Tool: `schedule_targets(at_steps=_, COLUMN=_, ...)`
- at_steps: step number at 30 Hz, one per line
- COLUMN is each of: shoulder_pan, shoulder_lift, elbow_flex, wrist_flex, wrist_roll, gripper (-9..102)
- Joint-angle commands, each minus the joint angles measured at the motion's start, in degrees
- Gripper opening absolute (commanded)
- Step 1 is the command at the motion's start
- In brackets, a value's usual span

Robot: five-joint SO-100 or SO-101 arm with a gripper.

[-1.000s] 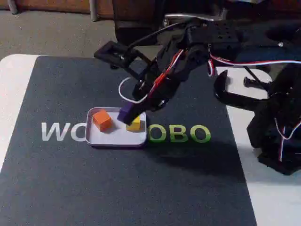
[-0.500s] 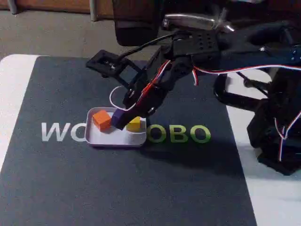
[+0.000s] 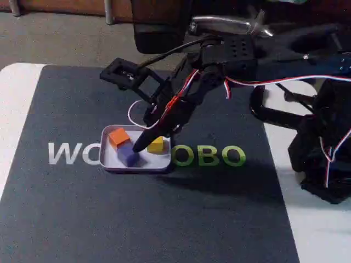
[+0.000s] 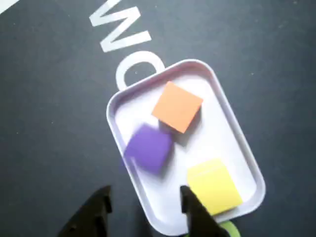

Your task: Move blocks one by one until all three blocks are in the tray.

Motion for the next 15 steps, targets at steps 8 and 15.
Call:
schedule_targets(at_steps=8, shoulder_pan=-1.67, shoulder_lift=9.32, elbow_flex=5.01, wrist_flex=0.62, wrist_roll=-6.86, gripper=15)
schedule_targets(at_steps=15, shoulder_pan=-5.45, shoulder_lift=24.52, elbow_flex=17.14, wrist_flex=0.44, wrist_roll=-13.18, gripper=15)
